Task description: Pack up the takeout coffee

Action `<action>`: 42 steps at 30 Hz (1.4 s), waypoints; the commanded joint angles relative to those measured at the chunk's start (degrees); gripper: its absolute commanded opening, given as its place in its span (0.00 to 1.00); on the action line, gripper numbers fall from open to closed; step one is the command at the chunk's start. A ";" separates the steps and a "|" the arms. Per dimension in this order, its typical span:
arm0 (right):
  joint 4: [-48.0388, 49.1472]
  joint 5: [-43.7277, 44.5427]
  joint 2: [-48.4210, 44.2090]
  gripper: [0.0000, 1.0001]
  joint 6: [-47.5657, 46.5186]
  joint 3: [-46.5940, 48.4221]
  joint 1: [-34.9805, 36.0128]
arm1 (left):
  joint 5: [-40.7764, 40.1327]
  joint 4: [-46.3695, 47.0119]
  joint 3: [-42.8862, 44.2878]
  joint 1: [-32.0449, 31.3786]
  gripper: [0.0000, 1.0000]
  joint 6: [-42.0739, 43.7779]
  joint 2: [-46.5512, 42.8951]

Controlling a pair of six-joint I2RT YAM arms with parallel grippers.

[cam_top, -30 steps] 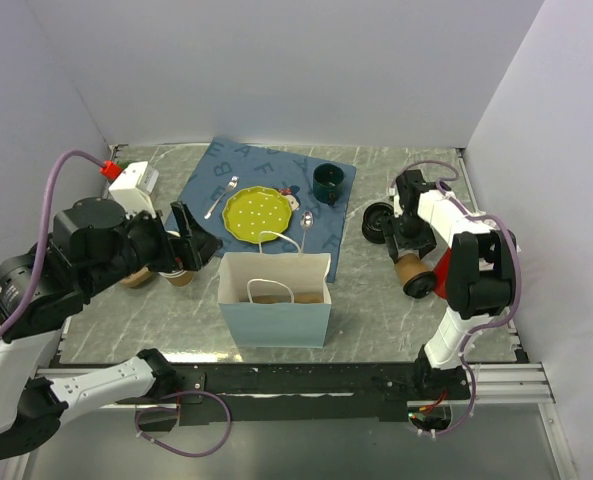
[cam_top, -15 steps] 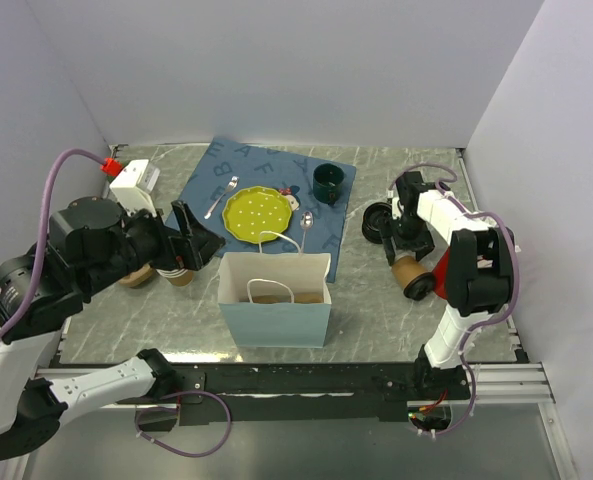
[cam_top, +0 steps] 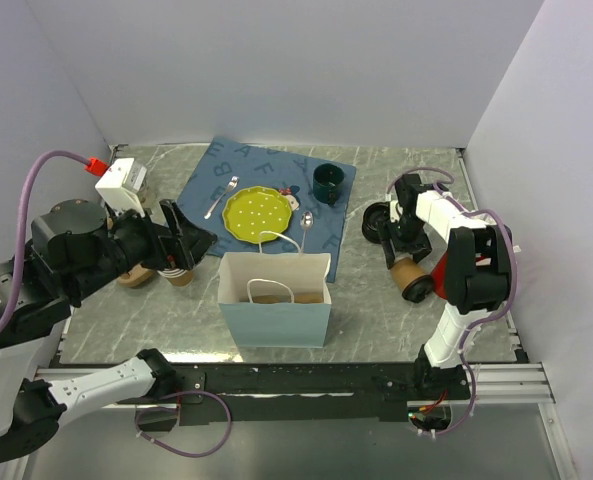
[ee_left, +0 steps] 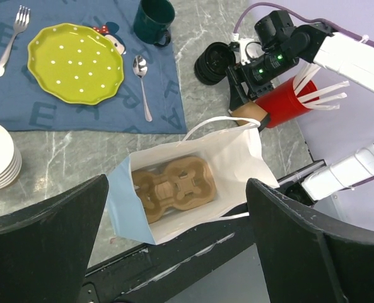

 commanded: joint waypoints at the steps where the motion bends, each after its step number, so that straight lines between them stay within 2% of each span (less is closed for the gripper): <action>1: -1.00 -0.17 -0.90 0.59 0.26 0.48 -0.27 | -1.16 -0.10 1.85 0.13 0.97 1.28 0.31; 2: -1.87 -0.26 -1.35 0.52 0.52 0.83 -0.54 | -1.16 0.07 1.77 0.13 0.97 1.37 0.40; 5: -2.84 -2.62 -3.89 0.47 1.14 1.89 -0.80 | -1.34 0.43 1.59 0.21 0.97 1.10 0.84; 11: -8.90 -7.01 -6.54 0.39 3.68 6.54 -1.85 | -1.16 1.22 1.94 0.13 0.97 0.84 2.16; 18: -16.90 -13.78 -7.86 0.35 5.88 19.27 -2.65 | 0.77 5.08 3.34 0.13 0.98 1.54 4.35; 21: -18.05 -20.63 -9.08 0.34 8.94 23.75 -2.82 | 2.61 7.19 4.84 0.13 0.98 2.07 6.02; 23: -18.75 -28.45 -10.14 0.33 11.67 26.57 -2.82 | 4.02 8.77 6.59 0.13 0.97 2.42 7.78; 25: -19.54 -31.19 -10.41 0.33 14.57 31.84 -2.74 | 5.78 9.74 8.78 0.13 0.97 2.86 9.97; 27: -20.33 -37.49 -10.06 0.33 18.62 37.36 -2.56 | 8.49 11.41 10.20 0.13 0.97 3.65 11.64; 30: -18.06 -46.36 -10.84 0.31 23.45 42.82 -2.13 | 9.99 12.55 13.36 0.13 0.97 4.00 15.51; 35: -10.59 -57.29 -13.04 0.32 31.96 48.82 0.16 | 16.93 17.20 18.37 0.21 0.97 2.07 22.63; 37: -5.15 -61.59 -13.83 0.32 34.87 48.30 2.18 | 19.48 20.28 19.34 0.21 0.97 -0.03 25.53; 38: -3.22 -62.30 -14.27 0.32 37.59 47.51 3.06 | 22.36 21.25 19.26 0.21 0.97 -0.65 26.50; 42: 7.68 -64.85 -16.55 0.32 44.10 41.81 9.38 | 25.02 23.28 19.51 0.21 0.97 -2.67 31.93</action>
